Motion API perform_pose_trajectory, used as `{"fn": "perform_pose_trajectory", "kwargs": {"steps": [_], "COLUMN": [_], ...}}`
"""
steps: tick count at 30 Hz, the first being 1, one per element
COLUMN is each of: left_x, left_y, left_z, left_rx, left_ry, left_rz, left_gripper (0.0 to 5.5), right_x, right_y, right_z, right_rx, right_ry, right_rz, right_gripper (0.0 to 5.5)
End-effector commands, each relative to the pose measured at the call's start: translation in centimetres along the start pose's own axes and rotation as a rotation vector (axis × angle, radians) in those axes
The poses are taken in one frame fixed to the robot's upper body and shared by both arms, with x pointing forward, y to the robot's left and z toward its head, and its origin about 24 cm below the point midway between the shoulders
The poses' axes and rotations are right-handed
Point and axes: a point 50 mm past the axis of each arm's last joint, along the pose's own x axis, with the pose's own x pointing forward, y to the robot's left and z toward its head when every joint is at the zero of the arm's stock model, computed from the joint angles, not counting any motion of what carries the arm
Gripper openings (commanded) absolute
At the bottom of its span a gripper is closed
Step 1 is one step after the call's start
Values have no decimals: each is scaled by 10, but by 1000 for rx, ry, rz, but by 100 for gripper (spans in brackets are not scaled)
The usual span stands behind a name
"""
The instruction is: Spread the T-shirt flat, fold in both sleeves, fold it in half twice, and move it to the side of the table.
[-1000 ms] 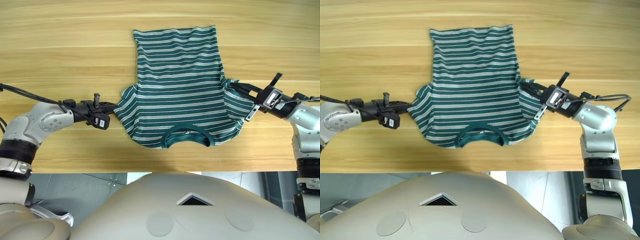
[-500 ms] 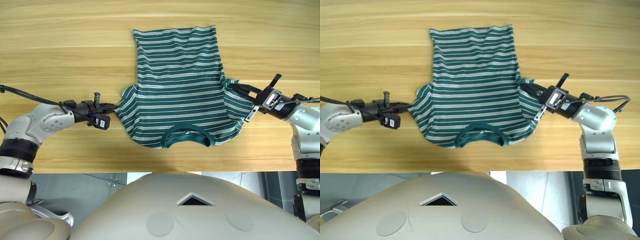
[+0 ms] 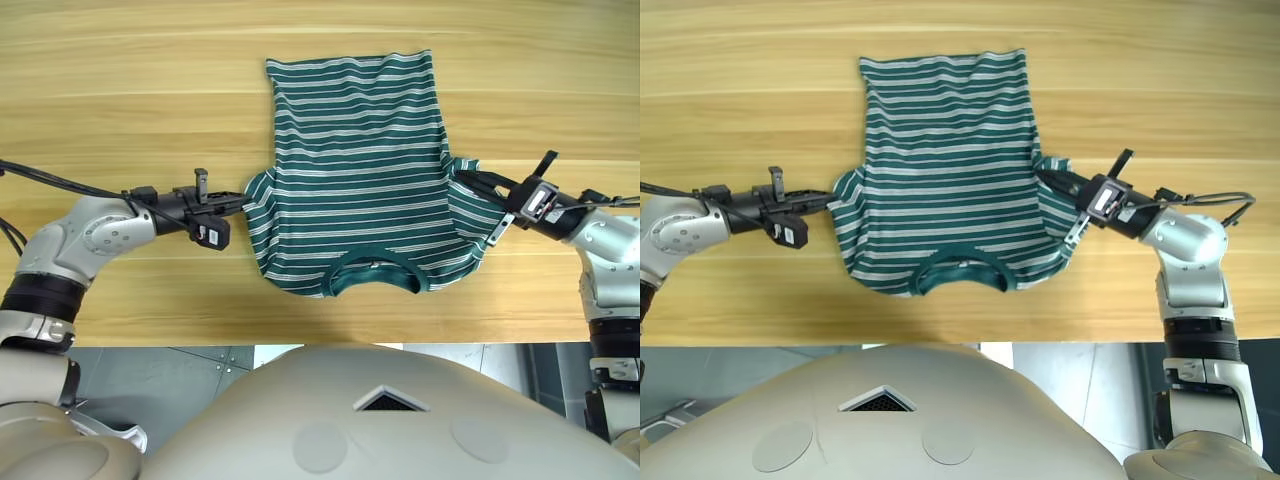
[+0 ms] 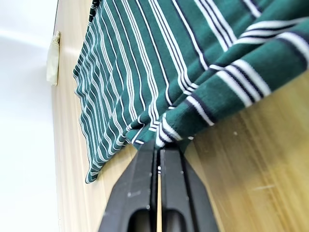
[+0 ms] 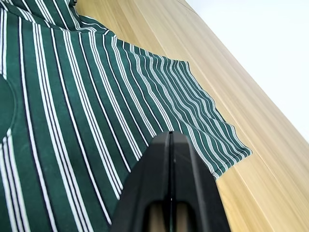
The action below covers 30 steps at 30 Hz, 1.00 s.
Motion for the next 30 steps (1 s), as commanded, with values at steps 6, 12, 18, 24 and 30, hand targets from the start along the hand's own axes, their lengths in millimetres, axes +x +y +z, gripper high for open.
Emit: {"fn": "perform_pose_trajectory", "kwargs": {"steps": [6, 12, 18, 24, 30], "left_x": [33, 59, 67, 64, 57], "left_y": [6, 8, 14, 24, 38], "left_z": [14, 25, 32, 34, 33], "left_rx": [46, 56, 59, 50, 15], "left_ry": [-65, -105, -137, -141, -132], "left_rz": [-22, -27, -13, 22, 100], "left_gripper": [0, 0, 0, 0, 0], "right_x": [10, 15, 16, 17, 18], "right_y": [2, 6, 8, 10, 12], "right_z": [3, 4, 3, 4, 3], "right_rx": [-16, -12, -8, -3, -1], "right_ry": [-25, -35, -36, -38, -37], "right_rz": [10, 17, 25, 33, 37], "right_gripper": [0, 0, 0, 0, 0]}}
